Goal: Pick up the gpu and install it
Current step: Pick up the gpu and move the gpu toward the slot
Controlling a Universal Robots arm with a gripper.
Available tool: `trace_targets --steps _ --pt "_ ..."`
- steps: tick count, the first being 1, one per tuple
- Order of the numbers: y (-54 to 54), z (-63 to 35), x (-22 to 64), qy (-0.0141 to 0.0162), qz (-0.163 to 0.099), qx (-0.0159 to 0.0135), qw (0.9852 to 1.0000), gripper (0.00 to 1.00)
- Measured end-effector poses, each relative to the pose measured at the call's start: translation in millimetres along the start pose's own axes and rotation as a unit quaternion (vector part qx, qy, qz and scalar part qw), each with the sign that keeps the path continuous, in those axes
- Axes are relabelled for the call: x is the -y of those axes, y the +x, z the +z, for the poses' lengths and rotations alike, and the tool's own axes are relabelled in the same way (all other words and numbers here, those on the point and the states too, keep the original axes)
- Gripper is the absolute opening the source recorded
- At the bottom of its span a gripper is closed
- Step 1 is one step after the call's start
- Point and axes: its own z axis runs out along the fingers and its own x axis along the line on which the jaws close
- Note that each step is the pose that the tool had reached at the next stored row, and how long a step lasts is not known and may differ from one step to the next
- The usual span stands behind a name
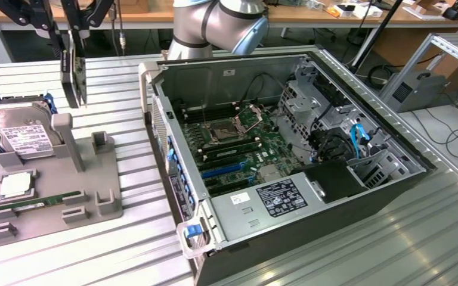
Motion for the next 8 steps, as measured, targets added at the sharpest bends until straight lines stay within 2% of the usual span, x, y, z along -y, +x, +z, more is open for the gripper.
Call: trace_targets --steps 5,7,8 --pt "-11.8 0.3 -0.9 0.0004 0.000 -0.0003 1.0000 0.27" --pt "-14.8 0.5 -1.1 0.0040 0.000 -0.0003 1.0000 0.27" --pt "-16.6 0.5 -1.2 0.0081 0.000 -0.0001 1.0000 0.27"
